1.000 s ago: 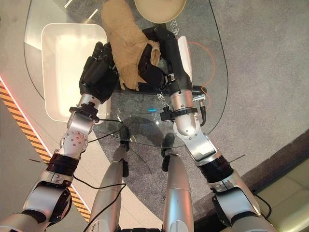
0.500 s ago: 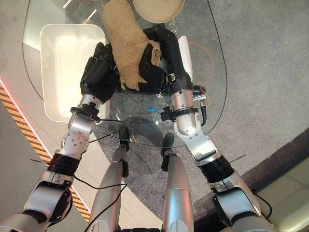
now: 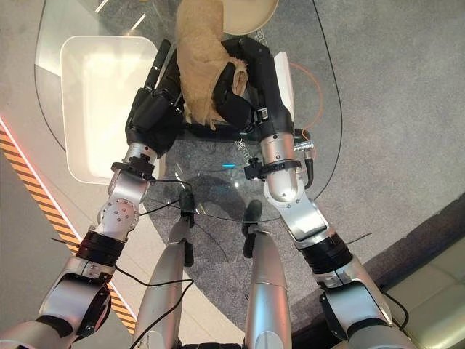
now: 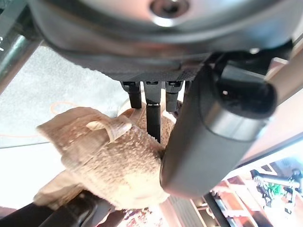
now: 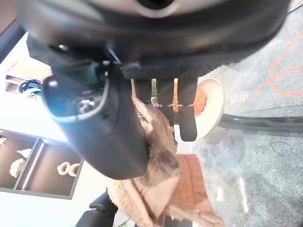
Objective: Wipe the table with a cloth and put it in the basket.
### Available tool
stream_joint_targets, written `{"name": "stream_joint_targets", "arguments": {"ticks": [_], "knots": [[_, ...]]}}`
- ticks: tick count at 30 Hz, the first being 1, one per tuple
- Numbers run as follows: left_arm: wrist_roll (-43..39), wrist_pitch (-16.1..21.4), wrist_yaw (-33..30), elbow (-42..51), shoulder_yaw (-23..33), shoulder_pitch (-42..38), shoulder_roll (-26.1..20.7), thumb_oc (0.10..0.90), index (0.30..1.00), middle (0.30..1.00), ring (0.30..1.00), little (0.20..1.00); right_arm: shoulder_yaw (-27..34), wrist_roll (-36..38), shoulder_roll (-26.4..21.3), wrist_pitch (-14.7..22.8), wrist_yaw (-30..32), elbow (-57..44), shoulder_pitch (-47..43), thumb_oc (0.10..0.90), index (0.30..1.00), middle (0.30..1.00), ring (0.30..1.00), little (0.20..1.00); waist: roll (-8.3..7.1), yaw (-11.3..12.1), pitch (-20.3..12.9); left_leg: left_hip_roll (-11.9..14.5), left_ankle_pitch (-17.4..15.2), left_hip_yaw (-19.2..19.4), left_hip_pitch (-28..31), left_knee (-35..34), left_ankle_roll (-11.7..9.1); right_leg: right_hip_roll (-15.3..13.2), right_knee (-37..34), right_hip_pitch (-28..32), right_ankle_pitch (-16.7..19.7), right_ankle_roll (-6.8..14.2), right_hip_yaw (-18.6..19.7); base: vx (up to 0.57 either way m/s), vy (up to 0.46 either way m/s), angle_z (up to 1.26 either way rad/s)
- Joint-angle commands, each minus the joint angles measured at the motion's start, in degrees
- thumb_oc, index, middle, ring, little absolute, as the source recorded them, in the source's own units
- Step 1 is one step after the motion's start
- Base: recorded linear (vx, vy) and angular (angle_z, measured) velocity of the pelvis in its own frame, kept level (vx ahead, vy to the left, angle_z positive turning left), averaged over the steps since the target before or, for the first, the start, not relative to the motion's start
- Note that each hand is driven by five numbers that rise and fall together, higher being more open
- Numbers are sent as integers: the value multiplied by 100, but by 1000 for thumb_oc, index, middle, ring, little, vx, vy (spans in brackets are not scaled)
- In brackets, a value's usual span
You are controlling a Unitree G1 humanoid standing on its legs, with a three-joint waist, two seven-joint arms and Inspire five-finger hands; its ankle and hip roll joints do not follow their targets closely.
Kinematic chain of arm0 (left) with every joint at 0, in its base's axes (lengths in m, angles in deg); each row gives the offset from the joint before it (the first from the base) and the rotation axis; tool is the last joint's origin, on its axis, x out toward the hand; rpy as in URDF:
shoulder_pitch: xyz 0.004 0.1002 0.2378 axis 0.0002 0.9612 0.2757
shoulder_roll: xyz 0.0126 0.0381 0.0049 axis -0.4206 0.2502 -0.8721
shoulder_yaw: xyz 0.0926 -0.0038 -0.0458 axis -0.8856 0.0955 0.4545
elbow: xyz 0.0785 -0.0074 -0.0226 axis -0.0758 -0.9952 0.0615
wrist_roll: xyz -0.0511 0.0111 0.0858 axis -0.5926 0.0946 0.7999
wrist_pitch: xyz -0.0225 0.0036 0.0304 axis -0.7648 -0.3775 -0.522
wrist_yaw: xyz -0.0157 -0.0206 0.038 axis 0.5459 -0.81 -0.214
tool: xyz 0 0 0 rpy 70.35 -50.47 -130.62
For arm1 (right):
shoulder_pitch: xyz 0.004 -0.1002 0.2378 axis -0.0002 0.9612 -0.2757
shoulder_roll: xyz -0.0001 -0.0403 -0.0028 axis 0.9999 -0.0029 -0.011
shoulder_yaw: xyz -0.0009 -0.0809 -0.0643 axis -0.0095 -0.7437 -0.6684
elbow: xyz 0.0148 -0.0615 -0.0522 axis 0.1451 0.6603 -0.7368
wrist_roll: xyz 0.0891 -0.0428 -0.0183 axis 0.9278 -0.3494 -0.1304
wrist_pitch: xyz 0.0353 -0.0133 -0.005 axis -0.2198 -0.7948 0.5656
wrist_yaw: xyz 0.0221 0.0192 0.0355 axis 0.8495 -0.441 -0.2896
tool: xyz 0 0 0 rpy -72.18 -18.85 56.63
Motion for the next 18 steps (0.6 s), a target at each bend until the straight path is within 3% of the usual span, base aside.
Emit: {"name": "stream_joint_targets", "arguments": {"ticks": [1,18], "knots": [[-158,408,229,737,77,-833,162,800,900,900,900,900,0,-200,212,715,-24,-762,-1170,100,300,300,300,200,-165,69,-166,-270,-885,377,27,710,187,261,-967,240,564,367,277,0,0,0],[-478,413,287,459,204,-1007,235,800,900,900,900,900,-57,-321,201,740,-297,-667,-1280,100,300,300,300,200,-178,44,-166,-248,-902,382,20,734,163,251,-956,231,547,363,290,0,0,0]]}}
